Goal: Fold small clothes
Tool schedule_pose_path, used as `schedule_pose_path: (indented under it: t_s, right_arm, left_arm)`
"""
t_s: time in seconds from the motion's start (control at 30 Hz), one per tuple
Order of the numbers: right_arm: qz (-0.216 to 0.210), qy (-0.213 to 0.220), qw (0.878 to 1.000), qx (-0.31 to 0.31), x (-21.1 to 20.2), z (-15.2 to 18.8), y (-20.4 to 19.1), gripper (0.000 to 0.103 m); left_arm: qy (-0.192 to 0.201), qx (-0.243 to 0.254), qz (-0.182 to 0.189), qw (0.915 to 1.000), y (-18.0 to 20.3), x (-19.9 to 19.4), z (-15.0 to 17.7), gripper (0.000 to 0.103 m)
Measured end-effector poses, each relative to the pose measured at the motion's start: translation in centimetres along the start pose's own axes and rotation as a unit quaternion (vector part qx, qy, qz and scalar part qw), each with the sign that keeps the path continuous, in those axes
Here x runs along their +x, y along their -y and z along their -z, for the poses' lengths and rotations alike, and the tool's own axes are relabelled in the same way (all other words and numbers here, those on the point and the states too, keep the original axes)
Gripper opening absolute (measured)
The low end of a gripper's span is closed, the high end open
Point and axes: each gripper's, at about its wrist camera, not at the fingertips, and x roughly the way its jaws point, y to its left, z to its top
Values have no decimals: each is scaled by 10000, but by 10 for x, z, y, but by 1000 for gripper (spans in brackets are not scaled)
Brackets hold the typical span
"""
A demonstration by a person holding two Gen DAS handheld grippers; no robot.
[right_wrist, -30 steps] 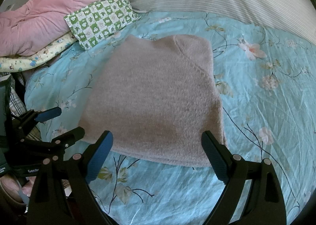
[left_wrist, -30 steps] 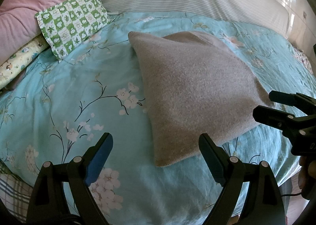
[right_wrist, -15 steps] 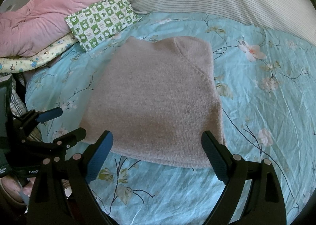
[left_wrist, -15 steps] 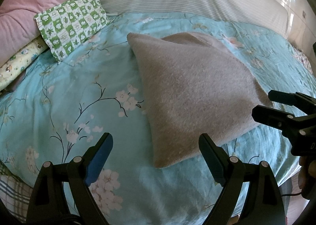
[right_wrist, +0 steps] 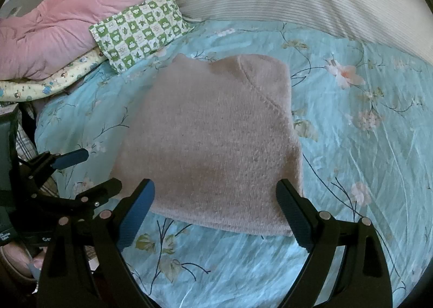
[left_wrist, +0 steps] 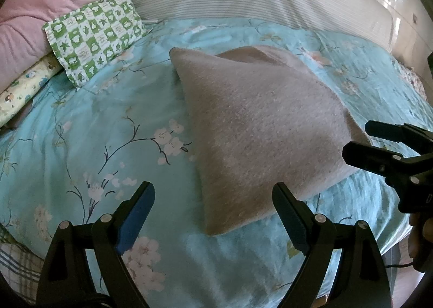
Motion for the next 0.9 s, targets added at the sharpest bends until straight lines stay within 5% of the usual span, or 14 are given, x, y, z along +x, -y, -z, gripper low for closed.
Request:
schedule_pose_path:
  t_s: [0.9]
  right_arm:
    - [2, 43, 10000, 31, -1, -3, 1, 91]
  left_arm:
    - [36, 72, 19, 10000, 3, 2, -5, 89]
